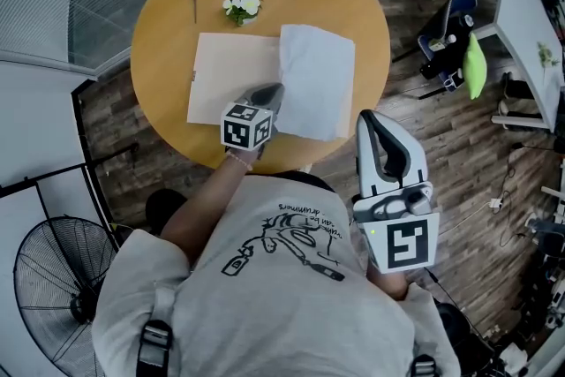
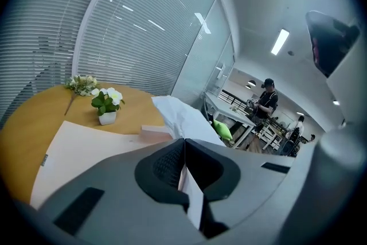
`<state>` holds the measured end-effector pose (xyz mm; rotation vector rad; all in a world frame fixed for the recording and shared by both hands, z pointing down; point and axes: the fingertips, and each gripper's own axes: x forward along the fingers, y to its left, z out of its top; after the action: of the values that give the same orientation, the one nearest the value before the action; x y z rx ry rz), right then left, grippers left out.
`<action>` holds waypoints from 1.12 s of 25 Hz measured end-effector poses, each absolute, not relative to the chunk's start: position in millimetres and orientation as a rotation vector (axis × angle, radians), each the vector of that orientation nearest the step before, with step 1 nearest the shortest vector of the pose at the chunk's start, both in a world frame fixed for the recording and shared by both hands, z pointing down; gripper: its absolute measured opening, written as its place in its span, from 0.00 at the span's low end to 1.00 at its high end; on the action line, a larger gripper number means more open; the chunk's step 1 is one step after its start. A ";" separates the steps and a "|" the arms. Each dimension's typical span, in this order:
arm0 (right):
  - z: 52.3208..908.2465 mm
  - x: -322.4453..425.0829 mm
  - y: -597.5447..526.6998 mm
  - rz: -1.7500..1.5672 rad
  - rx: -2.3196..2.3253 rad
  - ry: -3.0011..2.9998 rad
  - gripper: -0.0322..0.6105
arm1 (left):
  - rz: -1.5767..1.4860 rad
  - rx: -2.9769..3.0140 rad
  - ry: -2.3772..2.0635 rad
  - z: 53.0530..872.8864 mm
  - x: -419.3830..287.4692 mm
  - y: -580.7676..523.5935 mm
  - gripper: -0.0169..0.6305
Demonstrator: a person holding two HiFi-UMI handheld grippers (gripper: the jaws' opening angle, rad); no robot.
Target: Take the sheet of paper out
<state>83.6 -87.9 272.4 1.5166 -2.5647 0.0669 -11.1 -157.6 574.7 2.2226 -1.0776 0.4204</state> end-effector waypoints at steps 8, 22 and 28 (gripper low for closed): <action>269.8 82.9 -85.0 0.062 1.520 -2.566 0.06 | 0.342 2.275 -1.104 533.8 -15.7 -152.4 0.06; 266.8 84.3 -79.2 0.053 1.528 -2.560 0.06 | 0.212 2.351 -1.115 471.9 -17.7 -147.2 0.06; 266.7 85.2 -82.1 0.055 1.529 -2.562 0.06 | 0.173 2.374 -1.120 442.8 -17.9 -148.1 0.06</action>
<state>85.2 -82.1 266.7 1.5286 -2.5619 0.0551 -17.9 -148.1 442.8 2.3739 -1.1204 0.1733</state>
